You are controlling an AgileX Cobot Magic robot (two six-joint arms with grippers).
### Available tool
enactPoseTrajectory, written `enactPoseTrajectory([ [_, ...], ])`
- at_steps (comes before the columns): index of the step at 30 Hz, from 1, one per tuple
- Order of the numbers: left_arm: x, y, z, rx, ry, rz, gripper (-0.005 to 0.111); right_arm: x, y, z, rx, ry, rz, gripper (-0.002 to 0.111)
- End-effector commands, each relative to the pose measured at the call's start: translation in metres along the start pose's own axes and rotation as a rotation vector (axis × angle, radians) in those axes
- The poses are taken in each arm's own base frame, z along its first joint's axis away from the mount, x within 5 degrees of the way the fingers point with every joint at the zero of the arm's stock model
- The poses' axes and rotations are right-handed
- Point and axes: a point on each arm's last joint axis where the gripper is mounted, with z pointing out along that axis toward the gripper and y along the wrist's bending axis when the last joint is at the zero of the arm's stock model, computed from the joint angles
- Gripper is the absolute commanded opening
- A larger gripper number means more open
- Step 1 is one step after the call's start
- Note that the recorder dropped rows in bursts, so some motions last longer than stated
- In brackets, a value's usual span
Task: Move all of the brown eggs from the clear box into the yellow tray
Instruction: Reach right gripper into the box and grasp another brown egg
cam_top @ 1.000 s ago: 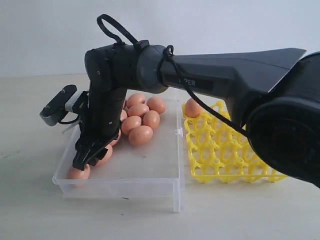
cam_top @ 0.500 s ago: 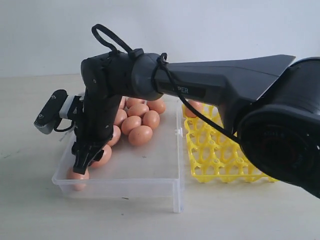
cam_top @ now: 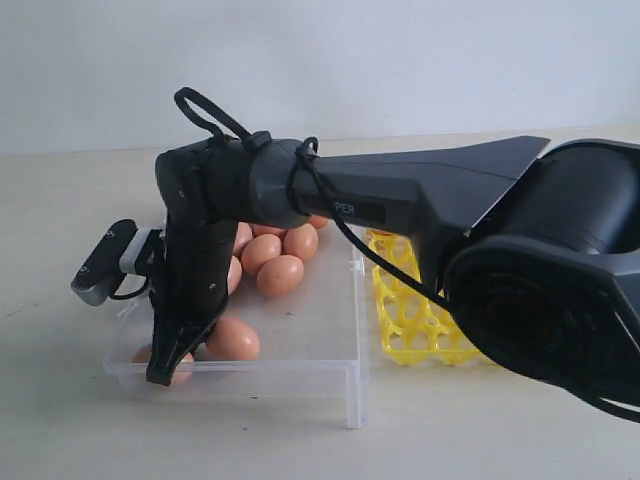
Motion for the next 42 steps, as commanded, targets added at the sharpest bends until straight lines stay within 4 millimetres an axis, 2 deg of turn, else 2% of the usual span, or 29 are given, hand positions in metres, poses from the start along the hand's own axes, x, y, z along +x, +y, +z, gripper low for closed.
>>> enactPoseTrajectory([
  [1,-0.002,0.0,0.0,0.006,-0.013,-0.005,0.0,0.009,0.002,0.004,-0.023,0.099,0.045,0.0],
  [5,-0.002,0.0,0.0,0.006,-0.013,-0.005,0.0,0.006,0.002,-0.011,-0.007,0.079,0.069,0.0],
  [10,-0.002,0.0,0.0,0.006,-0.013,-0.005,0.0,-0.005,0.001,-0.044,0.036,-0.02,0.143,0.002],
  [13,-0.002,0.0,0.0,0.006,-0.013,-0.005,0.0,-0.01,0.003,-0.063,0.043,-0.069,0.168,0.013],
  [16,-0.002,0.0,0.0,0.006,-0.013,-0.005,0.0,-0.013,0.002,-0.084,0.061,-0.127,0.222,0.032],
  [18,-0.002,0.0,0.0,0.006,-0.013,-0.005,0.0,-0.013,-0.001,-0.093,0.069,-0.154,0.289,0.043],
  [20,-0.002,0.0,0.0,0.006,-0.013,-0.005,0.0,-0.01,-0.008,-0.096,0.068,-0.165,0.394,0.049],
  [24,-0.002,0.0,0.0,0.006,-0.013,-0.005,0.0,-0.002,-0.021,-0.091,0.062,-0.157,0.557,0.049],
  [33,-0.002,0.0,0.0,0.006,-0.013,-0.005,0.0,0.01,-0.014,-0.063,-0.024,0.012,0.551,0.049],
  [38,-0.002,0.0,0.0,0.006,-0.013,-0.005,0.0,0.012,-0.013,-0.049,-0.053,0.033,0.647,0.049],
  [42,-0.002,0.0,0.0,0.006,-0.013,-0.005,0.0,0.013,-0.012,-0.047,-0.08,0.044,0.625,0.049],
])
